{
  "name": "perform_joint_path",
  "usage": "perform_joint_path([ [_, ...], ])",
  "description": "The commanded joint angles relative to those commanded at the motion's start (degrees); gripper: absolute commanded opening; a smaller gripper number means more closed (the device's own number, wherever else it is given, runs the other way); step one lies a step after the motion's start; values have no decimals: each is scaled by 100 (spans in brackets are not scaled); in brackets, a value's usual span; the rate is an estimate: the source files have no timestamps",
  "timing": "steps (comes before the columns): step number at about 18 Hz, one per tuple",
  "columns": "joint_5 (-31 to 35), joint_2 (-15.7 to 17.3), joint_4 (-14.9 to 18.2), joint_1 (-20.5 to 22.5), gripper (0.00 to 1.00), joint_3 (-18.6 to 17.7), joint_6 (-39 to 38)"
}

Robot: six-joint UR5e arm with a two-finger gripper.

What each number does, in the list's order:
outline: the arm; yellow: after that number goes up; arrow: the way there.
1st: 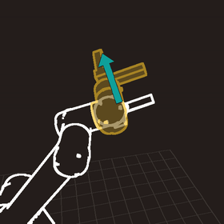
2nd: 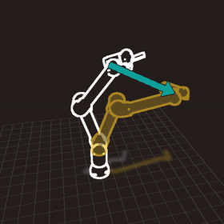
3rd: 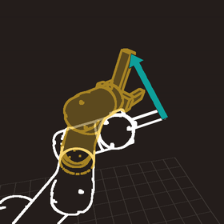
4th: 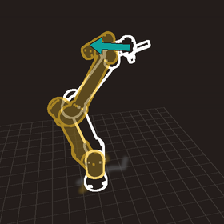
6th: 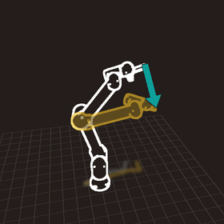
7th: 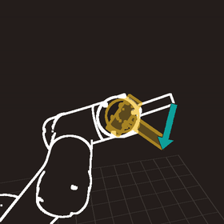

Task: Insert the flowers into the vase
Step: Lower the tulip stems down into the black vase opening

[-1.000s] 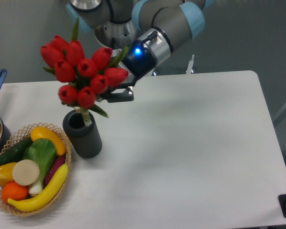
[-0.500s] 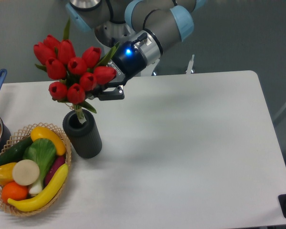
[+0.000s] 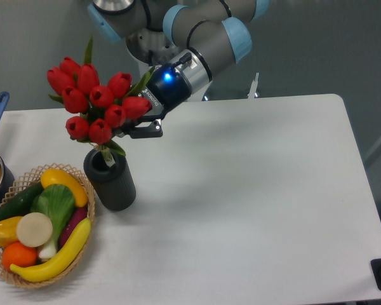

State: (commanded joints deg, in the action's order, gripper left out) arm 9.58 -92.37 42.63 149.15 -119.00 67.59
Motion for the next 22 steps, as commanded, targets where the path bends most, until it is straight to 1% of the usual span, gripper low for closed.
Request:
perform_joint_path([
  [6, 18, -44, -9, -35, 10, -272, 474],
  [10, 18, -158, -35, -44, 11, -299, 536],
  [12, 18, -254, -26, -35, 12, -343, 702],
  [17, 26, -299, -26, -44, 16, -641, 1019],
  [22, 61, -422, -18, -44, 26, -747, 1248],
])
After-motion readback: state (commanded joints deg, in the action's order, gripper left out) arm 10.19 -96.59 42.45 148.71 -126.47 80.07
